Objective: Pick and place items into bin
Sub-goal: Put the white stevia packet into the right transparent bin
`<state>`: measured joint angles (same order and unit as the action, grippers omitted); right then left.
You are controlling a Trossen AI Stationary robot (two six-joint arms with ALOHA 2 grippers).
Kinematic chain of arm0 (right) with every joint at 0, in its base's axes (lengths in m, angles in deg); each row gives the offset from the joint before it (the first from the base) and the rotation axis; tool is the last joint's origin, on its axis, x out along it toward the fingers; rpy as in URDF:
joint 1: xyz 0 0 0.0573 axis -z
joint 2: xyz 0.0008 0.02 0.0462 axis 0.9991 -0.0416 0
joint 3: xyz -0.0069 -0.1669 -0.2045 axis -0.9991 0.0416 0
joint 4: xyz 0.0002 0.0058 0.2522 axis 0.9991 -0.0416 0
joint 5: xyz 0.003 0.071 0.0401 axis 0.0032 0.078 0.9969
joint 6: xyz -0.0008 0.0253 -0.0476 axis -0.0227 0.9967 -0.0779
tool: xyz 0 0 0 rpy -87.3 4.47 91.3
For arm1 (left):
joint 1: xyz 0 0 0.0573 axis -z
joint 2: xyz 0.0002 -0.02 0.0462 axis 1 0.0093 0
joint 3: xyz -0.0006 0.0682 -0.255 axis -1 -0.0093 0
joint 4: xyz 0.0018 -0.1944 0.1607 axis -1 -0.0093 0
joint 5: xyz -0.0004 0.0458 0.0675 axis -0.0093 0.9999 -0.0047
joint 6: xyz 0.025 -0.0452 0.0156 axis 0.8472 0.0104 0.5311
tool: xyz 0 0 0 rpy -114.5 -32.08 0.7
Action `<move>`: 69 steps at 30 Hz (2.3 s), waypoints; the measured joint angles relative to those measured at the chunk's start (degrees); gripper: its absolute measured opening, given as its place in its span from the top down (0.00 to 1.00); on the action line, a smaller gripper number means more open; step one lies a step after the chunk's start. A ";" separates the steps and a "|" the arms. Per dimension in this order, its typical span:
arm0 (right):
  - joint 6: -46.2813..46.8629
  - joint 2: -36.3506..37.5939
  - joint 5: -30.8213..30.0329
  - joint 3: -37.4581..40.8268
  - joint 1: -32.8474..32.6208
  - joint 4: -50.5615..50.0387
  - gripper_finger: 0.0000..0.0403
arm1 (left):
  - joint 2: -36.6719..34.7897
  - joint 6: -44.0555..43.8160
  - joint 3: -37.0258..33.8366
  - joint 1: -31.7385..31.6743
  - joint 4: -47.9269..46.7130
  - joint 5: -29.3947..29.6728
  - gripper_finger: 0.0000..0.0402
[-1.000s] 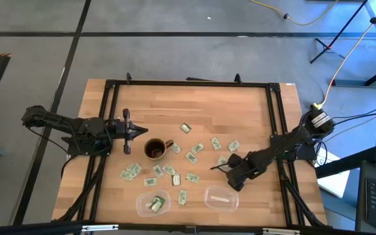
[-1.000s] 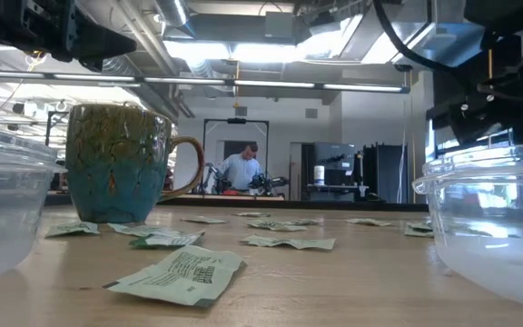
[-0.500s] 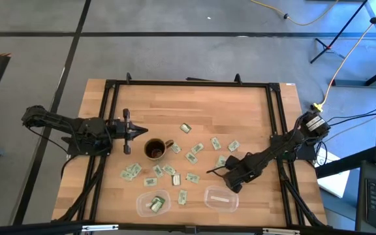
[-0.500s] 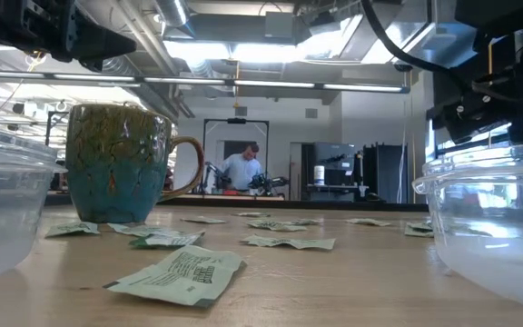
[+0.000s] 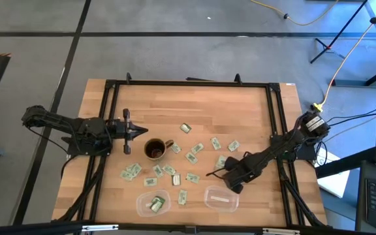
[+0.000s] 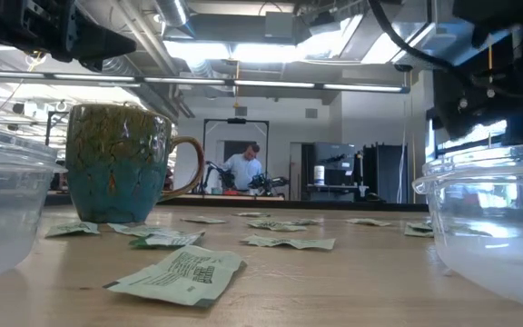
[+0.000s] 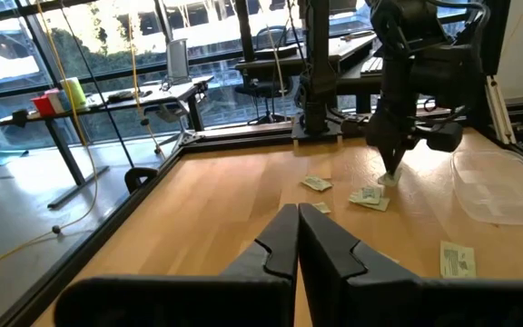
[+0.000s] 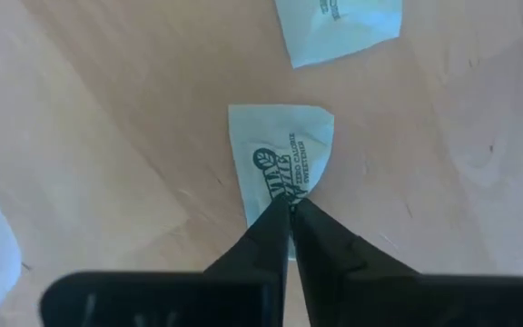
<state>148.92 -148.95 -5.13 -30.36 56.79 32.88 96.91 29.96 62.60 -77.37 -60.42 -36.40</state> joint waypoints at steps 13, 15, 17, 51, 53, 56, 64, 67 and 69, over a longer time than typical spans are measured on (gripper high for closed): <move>-4.98 4.39 -4.26 -8.71 -0.39 4.61 0.94 | 0.02 1.04 0.00 0.00 -0.02 -0.02 0.99; -7.09 4.42 -4.16 -9.36 -0.91 9.51 0.94 | 0.02 1.04 0.00 0.00 -0.02 -0.04 0.99; -8.93 4.42 -4.07 -9.69 -1.52 13.58 0.94 | 0.02 1.04 0.00 0.00 -0.04 -0.04 0.99; -6.67 -5.23 -4.72 -9.84 -9.55 20.54 0.94 | 3.78 2.98 0.04 0.02 0.07 0.52 0.98; -6.07 -5.40 -4.48 -9.84 -9.55 20.14 0.94 | 3.78 3.00 0.04 0.02 0.07 0.52 0.98; -6.02 -5.32 -4.13 -9.84 -9.55 20.16 0.92 | 3.78 2.98 0.04 0.02 0.07 0.52 0.98; -5.85 -5.08 -0.83 -9.84 -8.83 19.97 0.76 | 3.78 2.98 0.04 0.02 0.04 0.52 0.98; -5.92 -3.75 0.17 -9.84 -7.86 19.36 0.73 | 3.78 2.98 0.04 0.02 0.04 0.52 0.98; -6.19 -2.16 0.07 -9.84 -7.14 17.17 0.72 | 3.78 2.98 0.04 0.02 0.04 0.52 0.98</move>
<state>142.73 -151.11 -5.06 -40.20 49.64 50.05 100.69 32.94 62.64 -77.35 -60.38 -35.88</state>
